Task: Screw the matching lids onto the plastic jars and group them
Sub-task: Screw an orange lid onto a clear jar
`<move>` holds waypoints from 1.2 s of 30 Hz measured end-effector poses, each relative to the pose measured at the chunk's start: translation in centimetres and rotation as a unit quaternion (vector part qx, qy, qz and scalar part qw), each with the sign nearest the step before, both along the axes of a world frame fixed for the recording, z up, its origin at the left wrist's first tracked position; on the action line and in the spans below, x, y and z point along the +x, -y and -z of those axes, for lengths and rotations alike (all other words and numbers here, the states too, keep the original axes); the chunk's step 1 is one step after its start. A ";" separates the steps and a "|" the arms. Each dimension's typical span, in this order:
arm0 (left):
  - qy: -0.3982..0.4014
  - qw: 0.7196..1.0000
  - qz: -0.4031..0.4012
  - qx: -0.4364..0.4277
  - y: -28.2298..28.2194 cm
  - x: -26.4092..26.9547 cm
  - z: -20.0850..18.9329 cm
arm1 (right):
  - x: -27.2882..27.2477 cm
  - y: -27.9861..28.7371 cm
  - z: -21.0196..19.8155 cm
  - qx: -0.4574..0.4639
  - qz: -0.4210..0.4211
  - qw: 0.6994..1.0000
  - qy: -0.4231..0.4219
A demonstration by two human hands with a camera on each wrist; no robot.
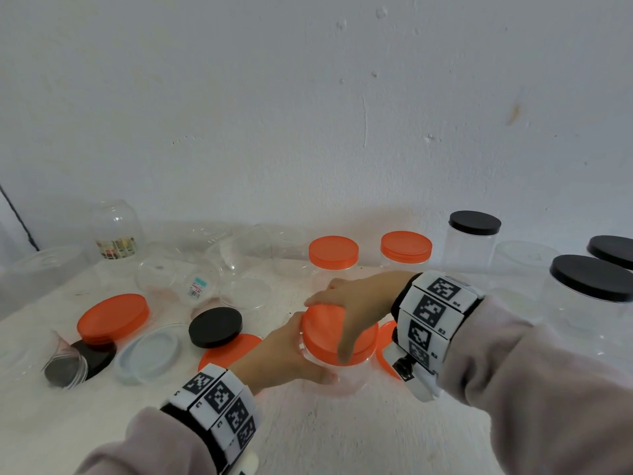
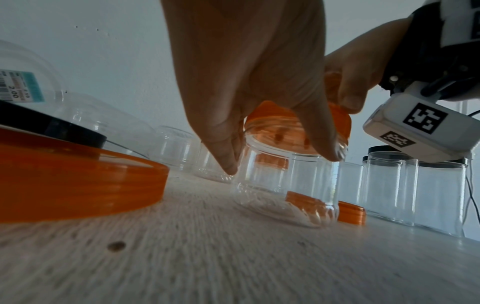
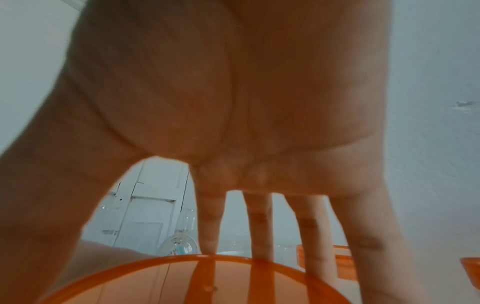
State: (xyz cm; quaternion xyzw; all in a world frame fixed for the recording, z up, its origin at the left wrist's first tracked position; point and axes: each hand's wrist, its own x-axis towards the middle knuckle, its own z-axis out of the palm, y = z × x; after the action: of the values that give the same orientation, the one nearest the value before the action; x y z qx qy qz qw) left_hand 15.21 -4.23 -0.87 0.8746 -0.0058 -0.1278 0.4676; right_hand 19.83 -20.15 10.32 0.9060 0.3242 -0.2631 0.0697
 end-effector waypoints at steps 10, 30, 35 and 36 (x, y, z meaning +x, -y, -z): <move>0.008 1.000 0.008 -0.005 0.0 0.1 0.2 | -0.1 -0.1 1.0 0.006 0.004 0.999 0.042; 0.018 0.999 0.022 -0.015 0.0 -0.3 -0.2 | 0.0 0.5 1.5 0.024 -0.015 0.998 0.051; 0.033 0.999 0.008 0.009 0.2 -0.2 0.0 | 0.3 0.9 2.5 0.067 0.030 0.995 0.066; 0.032 0.999 0.008 0.010 0.2 -0.2 0.0 | 0.3 0.9 2.6 0.068 0.035 0.995 0.063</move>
State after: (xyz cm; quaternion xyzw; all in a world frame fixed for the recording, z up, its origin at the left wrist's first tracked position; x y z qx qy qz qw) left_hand 14.98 -4.45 -0.89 0.8828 -0.0268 -0.1033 0.4575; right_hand 20.14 -21.10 7.73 0.9341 0.3047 -0.1853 0.0191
